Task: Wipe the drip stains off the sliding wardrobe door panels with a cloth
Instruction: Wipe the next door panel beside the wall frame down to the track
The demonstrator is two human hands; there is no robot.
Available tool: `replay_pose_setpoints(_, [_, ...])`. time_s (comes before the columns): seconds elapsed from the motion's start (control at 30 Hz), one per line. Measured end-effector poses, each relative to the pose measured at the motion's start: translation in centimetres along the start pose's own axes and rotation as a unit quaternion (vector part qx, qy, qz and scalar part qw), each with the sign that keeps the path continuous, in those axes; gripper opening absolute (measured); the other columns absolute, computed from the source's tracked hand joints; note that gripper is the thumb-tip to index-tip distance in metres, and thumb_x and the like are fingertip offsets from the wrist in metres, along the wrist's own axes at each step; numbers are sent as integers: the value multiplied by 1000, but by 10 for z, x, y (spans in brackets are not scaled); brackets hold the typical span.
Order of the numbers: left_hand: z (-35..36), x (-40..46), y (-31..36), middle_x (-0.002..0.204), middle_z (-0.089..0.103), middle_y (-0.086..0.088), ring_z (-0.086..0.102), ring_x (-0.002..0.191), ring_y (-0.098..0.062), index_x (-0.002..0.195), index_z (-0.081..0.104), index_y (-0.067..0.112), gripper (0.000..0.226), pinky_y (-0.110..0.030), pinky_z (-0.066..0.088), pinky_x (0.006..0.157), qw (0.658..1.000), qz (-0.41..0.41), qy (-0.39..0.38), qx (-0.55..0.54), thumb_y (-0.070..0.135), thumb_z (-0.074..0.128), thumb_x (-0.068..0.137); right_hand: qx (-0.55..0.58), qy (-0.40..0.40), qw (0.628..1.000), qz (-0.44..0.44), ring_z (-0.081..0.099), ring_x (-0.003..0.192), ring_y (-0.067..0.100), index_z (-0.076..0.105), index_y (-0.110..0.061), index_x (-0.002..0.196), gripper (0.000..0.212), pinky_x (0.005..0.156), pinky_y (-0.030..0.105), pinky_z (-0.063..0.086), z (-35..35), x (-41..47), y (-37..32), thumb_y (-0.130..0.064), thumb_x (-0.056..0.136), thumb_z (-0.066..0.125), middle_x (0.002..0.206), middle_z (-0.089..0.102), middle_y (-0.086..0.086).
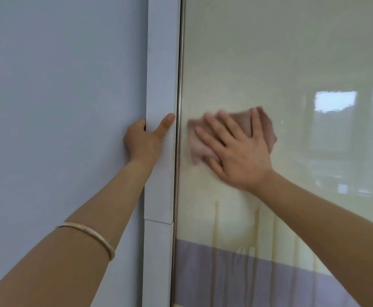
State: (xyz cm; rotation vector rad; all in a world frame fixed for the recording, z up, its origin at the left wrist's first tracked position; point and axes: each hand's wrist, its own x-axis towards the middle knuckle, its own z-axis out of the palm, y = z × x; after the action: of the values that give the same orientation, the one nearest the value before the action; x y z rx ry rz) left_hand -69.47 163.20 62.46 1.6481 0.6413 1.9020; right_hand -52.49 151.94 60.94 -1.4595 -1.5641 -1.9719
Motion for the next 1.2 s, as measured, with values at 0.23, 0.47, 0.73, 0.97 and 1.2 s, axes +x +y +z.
replay_pose_setpoints(0.23, [3, 1, -7, 64, 56, -4, 44, 59, -11, 71, 57, 0, 56, -28, 39, 55, 999, 22, 8, -35, 54, 71, 72, 10, -27, 999, 24, 26, 141, 28, 49, -21, 142, 60, 110, 65, -3, 9, -38, -62, -45, 88, 38, 152, 38, 7])
replay_pose_setpoints(0.47, [2, 2, -6, 57, 48, 6, 39, 48, -2, 59, 46, 13, 49, -17, 32, 49, 999, 27, 3, -26, 53, 72, 72, -13, -18, 999, 37, 30, 140, 27, 48, -22, 143, 57, 108, 66, 6, 1, -12, -21, -46, 92, 35, 151, 40, 8])
replay_pose_setpoints(0.73, [0, 1, -6, 60, 48, 1, 39, 54, -9, 61, 46, 5, 58, -21, 32, 50, 1000, 27, 3, -14, 56, 70, 72, 5, -39, 999, 22, 27, 142, 25, 47, -23, 144, 60, 110, 66, 5, 5, -70, -79, -46, 88, 42, 153, 36, 5])
replay_pose_setpoints(0.97, [2, -1, -3, 52, 37, 12, 35, 38, 2, 53, 32, 20, 54, -11, 27, 42, 999, 18, 0, -28, 49, 73, 74, -37, 15, 994, 102, 33, 141, 28, 47, -23, 144, 55, 109, 65, 7, -1, -15, -8, -46, 94, 40, 152, 39, 7])
replay_pose_setpoints(1.2, [0, -4, 0, 53, 40, 12, 38, 38, 6, 54, 35, 21, 51, -10, 28, 44, 1000, 19, -9, -23, 49, 71, 76, 5, -51, 999, -6, 27, 142, 25, 46, -24, 144, 59, 110, 66, 2, -2, -84, -67, -47, 90, 40, 153, 37, 5])
